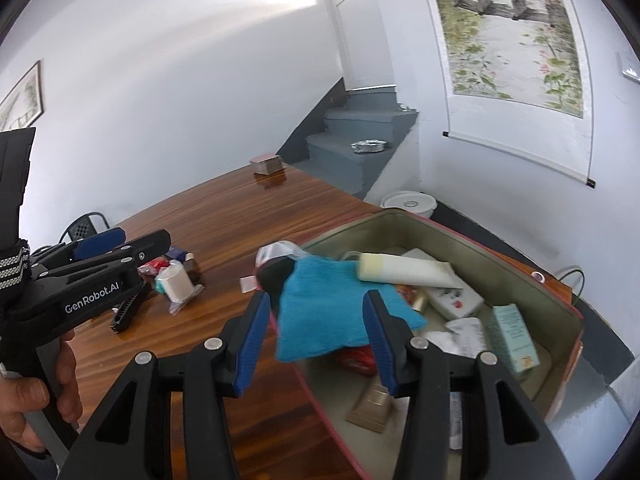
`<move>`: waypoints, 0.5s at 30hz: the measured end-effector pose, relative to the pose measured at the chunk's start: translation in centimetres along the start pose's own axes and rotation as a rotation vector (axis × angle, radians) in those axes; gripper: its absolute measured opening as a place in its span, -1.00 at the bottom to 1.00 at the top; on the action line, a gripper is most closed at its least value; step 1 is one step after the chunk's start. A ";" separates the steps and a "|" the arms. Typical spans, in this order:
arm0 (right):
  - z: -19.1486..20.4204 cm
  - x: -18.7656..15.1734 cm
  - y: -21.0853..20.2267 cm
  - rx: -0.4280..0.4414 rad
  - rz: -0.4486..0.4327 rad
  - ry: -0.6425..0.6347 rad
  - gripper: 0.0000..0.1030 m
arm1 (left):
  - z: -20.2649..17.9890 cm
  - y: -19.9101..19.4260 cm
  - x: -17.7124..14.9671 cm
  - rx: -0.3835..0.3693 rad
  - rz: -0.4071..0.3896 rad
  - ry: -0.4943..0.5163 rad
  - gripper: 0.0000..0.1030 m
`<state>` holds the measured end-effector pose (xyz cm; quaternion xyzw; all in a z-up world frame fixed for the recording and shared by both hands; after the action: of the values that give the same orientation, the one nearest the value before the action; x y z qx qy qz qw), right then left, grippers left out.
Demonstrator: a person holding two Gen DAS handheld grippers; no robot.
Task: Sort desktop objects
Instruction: 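Move both open grippers back over the remaining table items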
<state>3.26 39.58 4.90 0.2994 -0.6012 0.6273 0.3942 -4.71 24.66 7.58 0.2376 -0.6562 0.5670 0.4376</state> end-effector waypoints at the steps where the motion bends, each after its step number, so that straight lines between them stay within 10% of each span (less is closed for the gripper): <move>1: 0.4 0.0 0.1 0.006 0.002 -0.004 0.03 | 0.6 0.0 -0.1 0.006 0.001 -0.004 0.31; 15: 6.8 0.9 2.5 0.087 0.020 -0.103 0.32 | 9.0 -0.4 -0.9 0.133 0.017 -0.071 0.31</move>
<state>0.00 33.10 4.98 0.3422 -0.5958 0.6406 0.3429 -6.72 15.81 7.26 0.2804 -0.6341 0.6043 0.3925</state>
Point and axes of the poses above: each gripper's, at about its wrist camera, not at the fingertips, and y roughly the way its jaws point, z to its left, x to its top, the point moved 6 cm from there along y, roughly the way its jaws point, and after that the axes turned 5 degrees about -y, right-handed, at the moved point
